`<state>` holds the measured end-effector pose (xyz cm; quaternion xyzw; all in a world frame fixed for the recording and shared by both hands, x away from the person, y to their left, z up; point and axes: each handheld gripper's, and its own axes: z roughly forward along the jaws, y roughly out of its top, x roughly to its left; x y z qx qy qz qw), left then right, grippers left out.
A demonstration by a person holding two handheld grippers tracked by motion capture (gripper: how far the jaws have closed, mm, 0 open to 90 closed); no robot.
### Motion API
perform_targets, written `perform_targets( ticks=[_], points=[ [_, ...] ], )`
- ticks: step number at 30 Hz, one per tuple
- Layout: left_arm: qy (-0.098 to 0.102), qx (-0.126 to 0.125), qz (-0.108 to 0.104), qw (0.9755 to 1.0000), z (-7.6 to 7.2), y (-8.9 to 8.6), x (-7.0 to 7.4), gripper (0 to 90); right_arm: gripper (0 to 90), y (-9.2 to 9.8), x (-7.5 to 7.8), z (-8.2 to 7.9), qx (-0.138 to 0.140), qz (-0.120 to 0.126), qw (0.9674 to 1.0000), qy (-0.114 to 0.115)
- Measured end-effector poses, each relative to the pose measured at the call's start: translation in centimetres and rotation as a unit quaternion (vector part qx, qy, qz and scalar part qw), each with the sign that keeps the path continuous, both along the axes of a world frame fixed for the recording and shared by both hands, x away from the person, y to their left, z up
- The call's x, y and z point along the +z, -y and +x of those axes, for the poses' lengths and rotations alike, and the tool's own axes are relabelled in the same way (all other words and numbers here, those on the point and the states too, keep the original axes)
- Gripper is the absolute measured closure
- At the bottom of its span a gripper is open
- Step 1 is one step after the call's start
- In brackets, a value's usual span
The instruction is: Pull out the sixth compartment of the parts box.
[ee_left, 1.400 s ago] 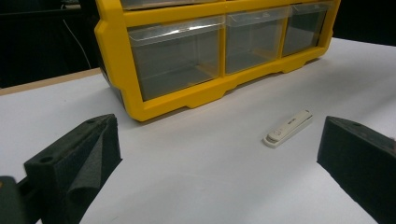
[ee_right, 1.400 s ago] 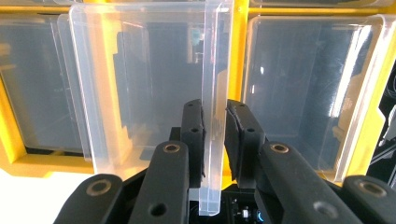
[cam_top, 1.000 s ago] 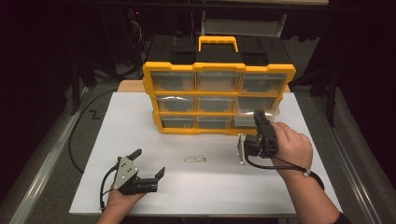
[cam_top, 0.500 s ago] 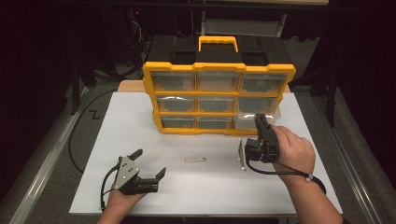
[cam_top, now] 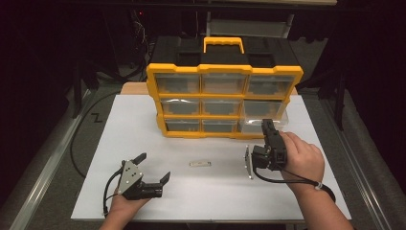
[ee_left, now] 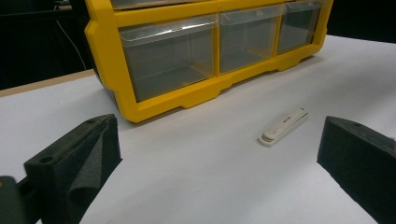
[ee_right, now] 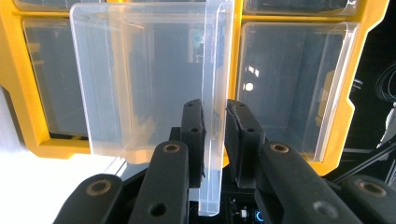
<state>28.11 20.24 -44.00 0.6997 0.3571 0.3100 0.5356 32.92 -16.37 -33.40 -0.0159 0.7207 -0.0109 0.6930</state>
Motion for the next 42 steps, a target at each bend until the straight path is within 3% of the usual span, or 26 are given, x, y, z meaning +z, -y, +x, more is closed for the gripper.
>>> perform_targets(
  ticks=[21,31,33,42],
  points=[
    [-0.001,-0.001,0.003,1.0000,0.05,0.14,-0.04,0.3,79.8,0.09,-0.64,-0.42,0.003,0.000,0.9999,0.010],
    [-0.001,-0.002,0.003,1.0000,0.04,0.13,-0.04,0.3,78.5,-0.10,-0.39,-0.34,0.002,0.008,1.0000,-0.002],
    [0.000,-0.002,0.004,1.0000,0.04,0.12,-0.04,0.3,78.5,-0.21,-0.25,-0.31,0.003,-0.002,1.0000,-0.002],
    [-0.001,-0.003,0.004,1.0000,0.03,0.14,-0.04,0.3,63.6,-0.30,-0.33,-0.65,0.012,0.006,0.9999,-0.002]
  ],
)
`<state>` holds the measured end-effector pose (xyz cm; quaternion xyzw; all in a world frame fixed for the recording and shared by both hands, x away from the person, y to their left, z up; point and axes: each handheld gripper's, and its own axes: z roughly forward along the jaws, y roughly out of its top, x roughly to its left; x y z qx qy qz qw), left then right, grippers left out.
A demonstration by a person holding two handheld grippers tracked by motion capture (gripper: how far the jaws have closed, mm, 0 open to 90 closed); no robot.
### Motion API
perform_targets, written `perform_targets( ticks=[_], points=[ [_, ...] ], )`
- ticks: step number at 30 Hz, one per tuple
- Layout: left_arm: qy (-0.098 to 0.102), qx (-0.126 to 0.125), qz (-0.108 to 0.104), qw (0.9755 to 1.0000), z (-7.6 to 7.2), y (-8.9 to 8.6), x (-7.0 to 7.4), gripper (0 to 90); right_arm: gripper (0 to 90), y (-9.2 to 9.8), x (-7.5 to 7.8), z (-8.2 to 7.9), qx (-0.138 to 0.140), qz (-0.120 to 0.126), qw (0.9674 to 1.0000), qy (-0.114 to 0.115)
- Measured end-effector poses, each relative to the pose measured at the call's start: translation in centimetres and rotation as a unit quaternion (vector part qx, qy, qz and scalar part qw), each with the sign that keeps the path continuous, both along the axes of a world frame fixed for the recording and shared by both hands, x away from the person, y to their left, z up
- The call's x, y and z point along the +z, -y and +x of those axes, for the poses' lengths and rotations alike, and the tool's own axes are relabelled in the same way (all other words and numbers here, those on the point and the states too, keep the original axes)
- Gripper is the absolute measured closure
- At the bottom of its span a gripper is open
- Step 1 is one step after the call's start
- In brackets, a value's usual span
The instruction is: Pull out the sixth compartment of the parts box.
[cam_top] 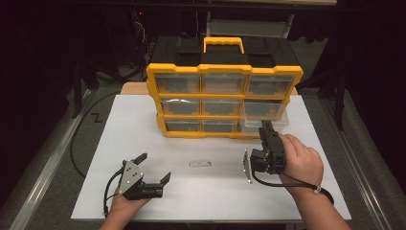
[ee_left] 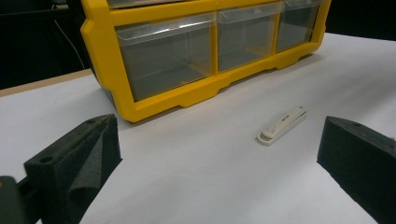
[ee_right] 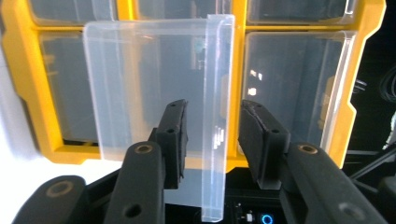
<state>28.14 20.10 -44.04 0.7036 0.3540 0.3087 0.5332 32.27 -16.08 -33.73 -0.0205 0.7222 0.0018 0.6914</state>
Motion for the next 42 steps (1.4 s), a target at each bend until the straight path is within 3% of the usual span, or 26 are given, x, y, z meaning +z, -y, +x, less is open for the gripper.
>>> perform_targets(
  ticks=[7,9,10,17,26,27,30,42],
  points=[
    [0.000,0.000,-0.001,1.0000,0.0,0.0,0.0,0.3,54.6,0.0,-0.3,-0.5,0.000,0.013,0.9997,-0.019],
    [0.000,-0.001,0.001,1.0000,0.0,0.0,0.0,0.3,53.6,-0.1,-0.2,-0.6,0.008,0.002,0.9998,-0.016],
    [0.000,-0.002,0.001,1.0000,0.0,0.0,0.0,0.3,51.8,-0.2,-0.5,-0.8,0.008,0.015,0.9996,-0.021],
    [0.000,-0.001,0.000,1.0000,0.1,0.1,0.0,0.3,49.7,-0.6,-1.2,-1.1,0.018,0.012,0.9993,-0.029],
    [0.001,-0.004,0.003,1.0000,0.0,0.1,0.0,0.3,47.7,-1.1,-3.4,-1.3,0.028,0.013,0.9986,-0.043],
    [0.001,-0.004,0.003,1.0000,0.0,0.1,0.0,0.3,47.5,-1.1,-3.9,-1.4,0.020,0.028,0.9981,-0.051],
    [0.001,-0.004,0.003,1.0000,0.0,0.1,0.0,0.3,47.1,-1.3,-4.3,-1.4,0.027,0.014,0.9981,-0.053],
    [0.002,-0.005,0.004,1.0000,0.0,0.2,-0.1,0.3,44.9,-1.8,-7.9,-1.8,0.032,0.018,0.9959,-0.083]
  ],
)
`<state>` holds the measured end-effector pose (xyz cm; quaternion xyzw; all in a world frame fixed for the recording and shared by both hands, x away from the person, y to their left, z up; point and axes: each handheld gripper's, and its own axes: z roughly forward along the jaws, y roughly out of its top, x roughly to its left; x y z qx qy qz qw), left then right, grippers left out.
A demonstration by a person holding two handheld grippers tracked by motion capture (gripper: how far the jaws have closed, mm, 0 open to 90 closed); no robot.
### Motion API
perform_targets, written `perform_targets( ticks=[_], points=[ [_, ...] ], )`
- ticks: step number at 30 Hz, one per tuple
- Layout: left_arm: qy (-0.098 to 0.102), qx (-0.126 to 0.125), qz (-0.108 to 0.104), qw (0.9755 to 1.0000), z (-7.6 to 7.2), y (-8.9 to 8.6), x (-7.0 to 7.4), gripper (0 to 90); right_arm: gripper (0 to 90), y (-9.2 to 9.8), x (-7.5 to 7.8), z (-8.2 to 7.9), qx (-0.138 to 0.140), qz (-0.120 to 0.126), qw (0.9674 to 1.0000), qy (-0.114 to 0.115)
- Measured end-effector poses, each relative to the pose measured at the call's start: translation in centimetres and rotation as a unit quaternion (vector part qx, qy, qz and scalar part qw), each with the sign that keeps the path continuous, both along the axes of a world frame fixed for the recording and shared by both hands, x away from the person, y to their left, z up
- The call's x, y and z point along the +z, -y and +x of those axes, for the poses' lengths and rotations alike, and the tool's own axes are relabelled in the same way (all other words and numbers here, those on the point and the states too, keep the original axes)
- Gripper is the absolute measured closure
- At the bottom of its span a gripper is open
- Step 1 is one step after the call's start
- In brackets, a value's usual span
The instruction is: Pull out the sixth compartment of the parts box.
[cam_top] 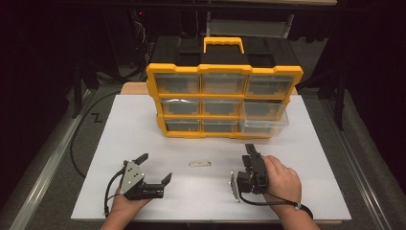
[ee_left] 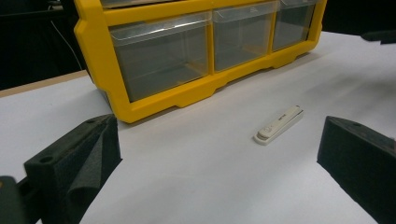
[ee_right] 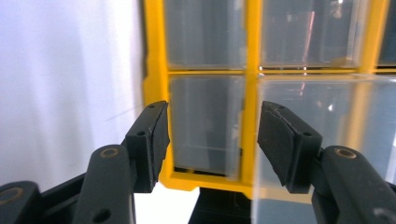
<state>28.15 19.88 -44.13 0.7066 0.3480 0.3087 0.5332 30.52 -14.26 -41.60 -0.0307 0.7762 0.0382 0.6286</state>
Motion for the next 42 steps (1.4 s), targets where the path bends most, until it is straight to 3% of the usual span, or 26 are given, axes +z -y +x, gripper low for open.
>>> perform_targets(
  ticks=[14,24,32,42],
  points=[
    [0.000,-0.001,0.000,1.0000,0.0,0.0,0.0,0.3,44.2,0.4,-3.0,-0.4,-0.004,-0.010,0.9997,-0.022],
    [0.001,-0.004,0.001,1.0000,-0.1,0.2,0.0,0.3,42.5,1.3,-3.5,-0.7,-0.005,-0.009,0.9996,-0.028],
    [-0.001,-0.007,0.006,1.0000,0.1,0.5,-0.1,0.3,34.9,1.8,-3.5,-0.7,-0.012,-0.008,0.9992,-0.037],
    [-0.002,-0.007,0.010,0.9999,0.2,0.6,-0.2,0.3,16.7,2.1,-3.5,-0.6,-0.013,0.002,0.9992,-0.037]
  ],
)
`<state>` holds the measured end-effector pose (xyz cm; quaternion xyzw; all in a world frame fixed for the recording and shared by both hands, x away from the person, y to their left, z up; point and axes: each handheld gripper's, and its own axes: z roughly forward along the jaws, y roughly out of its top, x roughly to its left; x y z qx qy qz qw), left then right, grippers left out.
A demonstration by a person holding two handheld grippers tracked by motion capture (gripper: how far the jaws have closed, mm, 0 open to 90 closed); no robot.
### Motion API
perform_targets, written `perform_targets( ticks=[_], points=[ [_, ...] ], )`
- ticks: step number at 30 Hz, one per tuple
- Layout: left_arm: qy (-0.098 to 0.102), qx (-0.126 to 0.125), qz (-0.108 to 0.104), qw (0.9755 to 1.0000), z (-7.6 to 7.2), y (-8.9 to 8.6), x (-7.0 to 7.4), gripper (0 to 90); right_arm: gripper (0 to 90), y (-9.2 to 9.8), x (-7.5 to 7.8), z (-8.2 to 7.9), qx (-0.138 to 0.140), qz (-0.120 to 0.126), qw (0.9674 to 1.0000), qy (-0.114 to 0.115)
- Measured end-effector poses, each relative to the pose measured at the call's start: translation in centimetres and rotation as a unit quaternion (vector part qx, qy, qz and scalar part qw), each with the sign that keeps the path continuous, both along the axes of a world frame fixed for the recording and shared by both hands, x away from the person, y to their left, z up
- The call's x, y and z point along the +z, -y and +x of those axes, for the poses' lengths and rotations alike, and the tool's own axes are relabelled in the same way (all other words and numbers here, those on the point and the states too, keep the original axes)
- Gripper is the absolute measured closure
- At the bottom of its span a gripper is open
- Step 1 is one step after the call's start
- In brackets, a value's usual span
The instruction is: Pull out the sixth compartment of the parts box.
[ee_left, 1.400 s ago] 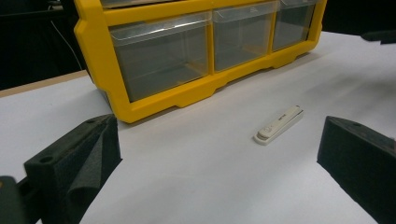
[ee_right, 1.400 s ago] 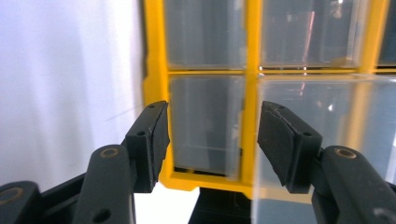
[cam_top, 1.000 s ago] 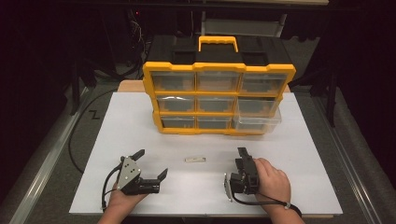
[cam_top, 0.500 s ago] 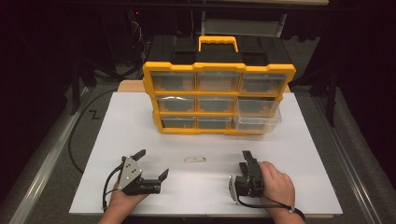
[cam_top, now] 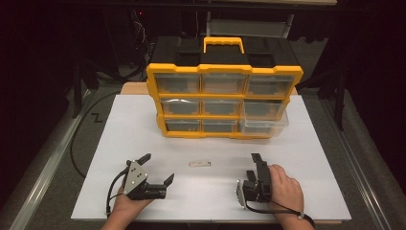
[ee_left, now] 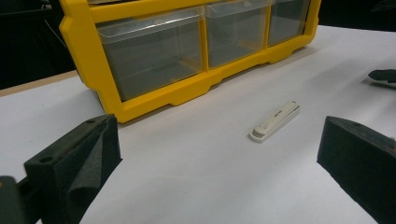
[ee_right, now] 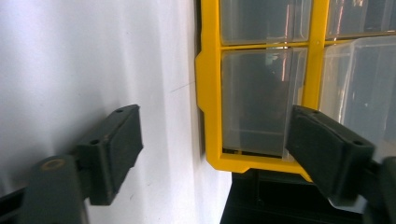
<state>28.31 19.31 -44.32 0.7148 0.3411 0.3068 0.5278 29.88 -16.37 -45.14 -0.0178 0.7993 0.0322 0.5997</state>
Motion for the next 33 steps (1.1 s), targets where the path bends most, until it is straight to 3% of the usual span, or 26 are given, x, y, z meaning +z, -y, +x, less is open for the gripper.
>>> perform_targets(
  ticks=[7,11,18,26,29,30,33],
  points=[
    [0.000,0.000,0.001,1.0000,0.0,0.0,0.0,0.3,10.2,0.1,0.0,0.1,0.002,-0.003,1.0000,0.000],
    [0.001,0.000,0.003,1.0000,-0.1,0.0,0.0,0.3,0.8,-0.1,0.1,0.0,0.009,-0.001,0.9999,0.012],
    [0.004,0.002,0.006,1.0000,-0.1,0.0,0.0,0.3,0.7,-0.3,0.4,-0.2,0.022,0.016,0.9994,0.022],
    [0.003,0.001,0.004,1.0000,0.0,0.0,0.0,0.3,0.7,-0.4,0.7,-0.2,0.010,0.042,0.9990,0.010],
    [0.006,0.001,0.005,1.0000,0.0,0.0,0.0,0.3,0.7,-0.2,1.0,0.0,-0.002,0.080,0.9968,0.000],
    [0.005,0.002,0.001,1.0000,0.0,0.0,0.0,0.3,0.7,-0.2,1.0,0.0,-0.002,0.080,0.9968,0.000],
    [0.000,0.019,0.000,0.9998,0.1,0.0,0.0,0.3,0.7,0.3,1.0,0.5,-0.016,0.124,0.9919,-0.026]
  ],
)
